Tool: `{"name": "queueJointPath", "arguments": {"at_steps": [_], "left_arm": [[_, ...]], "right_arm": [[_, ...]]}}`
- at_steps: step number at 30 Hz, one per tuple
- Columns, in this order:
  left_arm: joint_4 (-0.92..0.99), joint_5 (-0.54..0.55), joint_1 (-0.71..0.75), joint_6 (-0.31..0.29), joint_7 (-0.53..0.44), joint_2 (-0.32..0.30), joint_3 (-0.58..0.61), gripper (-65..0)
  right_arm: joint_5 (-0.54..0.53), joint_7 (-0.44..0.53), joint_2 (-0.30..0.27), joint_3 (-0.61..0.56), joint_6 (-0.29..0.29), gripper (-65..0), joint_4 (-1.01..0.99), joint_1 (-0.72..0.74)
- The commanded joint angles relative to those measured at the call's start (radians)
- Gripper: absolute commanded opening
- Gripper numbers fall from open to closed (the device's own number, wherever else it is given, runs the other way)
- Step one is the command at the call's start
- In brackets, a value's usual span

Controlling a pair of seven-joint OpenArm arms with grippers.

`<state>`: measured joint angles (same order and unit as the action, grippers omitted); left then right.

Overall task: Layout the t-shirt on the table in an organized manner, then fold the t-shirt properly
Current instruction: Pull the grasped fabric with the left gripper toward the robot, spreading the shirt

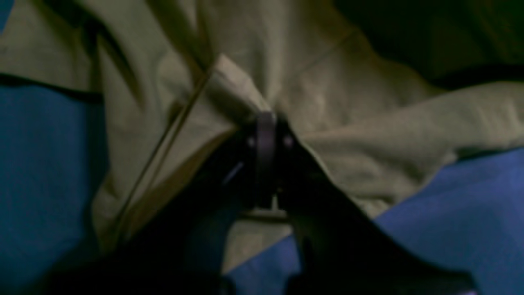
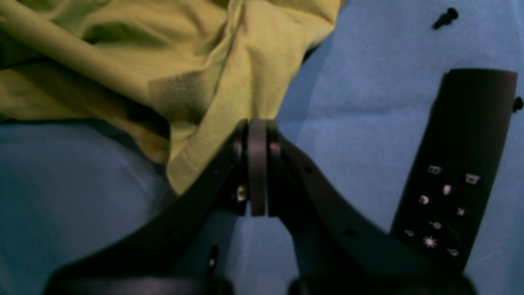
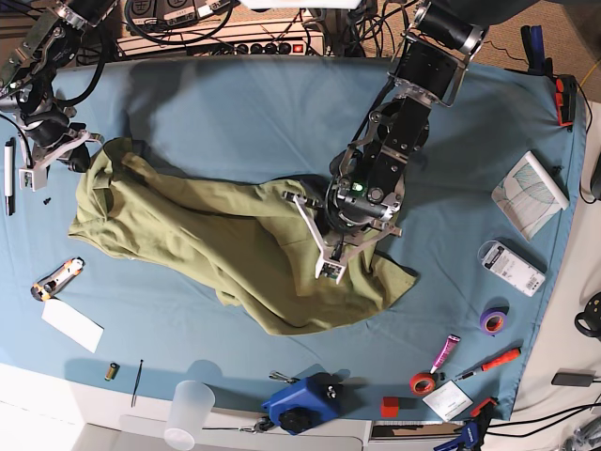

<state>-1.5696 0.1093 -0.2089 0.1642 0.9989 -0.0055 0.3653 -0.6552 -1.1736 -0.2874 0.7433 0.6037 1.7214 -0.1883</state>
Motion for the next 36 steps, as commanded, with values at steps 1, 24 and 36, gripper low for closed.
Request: {"name": "queueJointPath", "arguments": {"at_steps": [1, 24, 36], "left_arm": [[-0.015, -0.001, -0.021, -0.010, -0.020, 0.008, -0.001, -65.0], [-0.017, -0.031, -0.046, -0.026, -0.067, 0.008, -0.001, -40.1], [0.043, -0.031, -0.038, -0.035, -0.097, 0.008, -0.001, -40.1]], "right_arm": [[-0.013, 0.023, -0.020, 0.006, 0.005, -65.0, 0.018, 0.008], [-0.013, 0.029, -0.020, 0.006, 0.005, -65.0, 0.018, 0.008], [-0.014, 0.029, -0.020, 0.006, 0.005, -65.0, 0.018, 0.008]]}}
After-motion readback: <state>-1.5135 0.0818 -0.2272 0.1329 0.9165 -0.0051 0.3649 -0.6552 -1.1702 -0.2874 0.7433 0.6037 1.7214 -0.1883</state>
